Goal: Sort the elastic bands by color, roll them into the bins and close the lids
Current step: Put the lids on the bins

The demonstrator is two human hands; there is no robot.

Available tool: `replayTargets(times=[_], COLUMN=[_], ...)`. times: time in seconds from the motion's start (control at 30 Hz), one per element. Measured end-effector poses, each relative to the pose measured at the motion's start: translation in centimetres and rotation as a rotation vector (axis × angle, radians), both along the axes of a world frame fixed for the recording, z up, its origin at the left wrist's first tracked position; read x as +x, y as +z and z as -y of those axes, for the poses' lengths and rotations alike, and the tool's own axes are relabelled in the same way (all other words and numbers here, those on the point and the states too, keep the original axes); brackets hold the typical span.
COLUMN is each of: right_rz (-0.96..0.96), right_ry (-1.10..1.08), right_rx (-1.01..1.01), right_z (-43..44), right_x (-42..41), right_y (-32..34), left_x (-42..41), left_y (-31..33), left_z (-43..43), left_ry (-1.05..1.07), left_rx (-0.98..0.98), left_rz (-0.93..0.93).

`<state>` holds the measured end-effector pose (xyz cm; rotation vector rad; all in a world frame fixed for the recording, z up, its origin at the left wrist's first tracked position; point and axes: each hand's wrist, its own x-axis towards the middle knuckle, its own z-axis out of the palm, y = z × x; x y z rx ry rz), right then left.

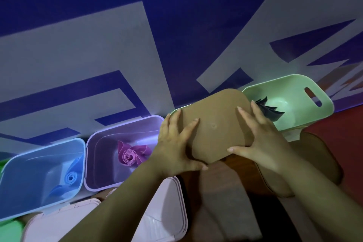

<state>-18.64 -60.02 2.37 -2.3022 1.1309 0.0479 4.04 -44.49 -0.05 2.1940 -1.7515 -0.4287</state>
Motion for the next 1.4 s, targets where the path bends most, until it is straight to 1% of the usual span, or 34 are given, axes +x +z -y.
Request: replayTargets(times=[0.1, 0.23, 0.37, 0.47, 0.6, 0.77, 0.9, 1.17, 1.23, 1.3, 1.4], right_rz=[-0.037, -0.053, -0.062, -0.095, -0.151, -0.206, -0.222, -0.268, -0.289, -0.316, -0.301], right_ry=[0.023, 0.011, 0.012, 0.017, 0.071, 0.140, 0.136, 0.135, 0.130, 0.124, 0.074], right_rx=[0.005, -0.008, -0.081, -0.130, -0.227, -0.221, -0.259, -0.266, -0.245, -0.225, -0.239], right_z=[0.0, -0.6, -1.4, -1.7, -1.1, -0.6, -0.7, -1.0, -1.1, -1.2, -2.2], right_x=[0.2, 0.4, 0.9, 1.1, 1.0, 0.5, 0.5, 0.6, 0.7, 0.7, 0.3], right_y=[-0.4, -0.8, -1.3, -1.3, -1.4, -2.3, -2.9, -3.0, -2.8, -2.5, -2.0], left_x=[0.5, 1.4, 1.9, 1.7, 1.7, 2.0, 2.3, 2.3, 2.1, 1.4, 0.0], left_y=[0.1, 0.2, -0.1, -0.7, -1.2, -1.2, -0.8, 0.0, 0.3, 0.6, 0.8], left_z=[0.4, 0.8, 0.8, 0.4, 0.5, 0.6, 0.6, 0.8, 0.7, 0.0, -2.1], left_ry=[-0.024, -0.072, -0.093, -0.072, -0.075, -0.102, -0.124, -0.140, -0.126, -0.069, 0.047], left_rx=[0.065, 0.092, 0.129, 0.148, 0.156, 0.187, 0.236, 0.347, 0.366, 0.353, 0.252], left_rz=[0.041, 0.098, 0.126, 0.099, 0.149, 0.190, 0.188, 0.189, 0.188, 0.197, 0.199])
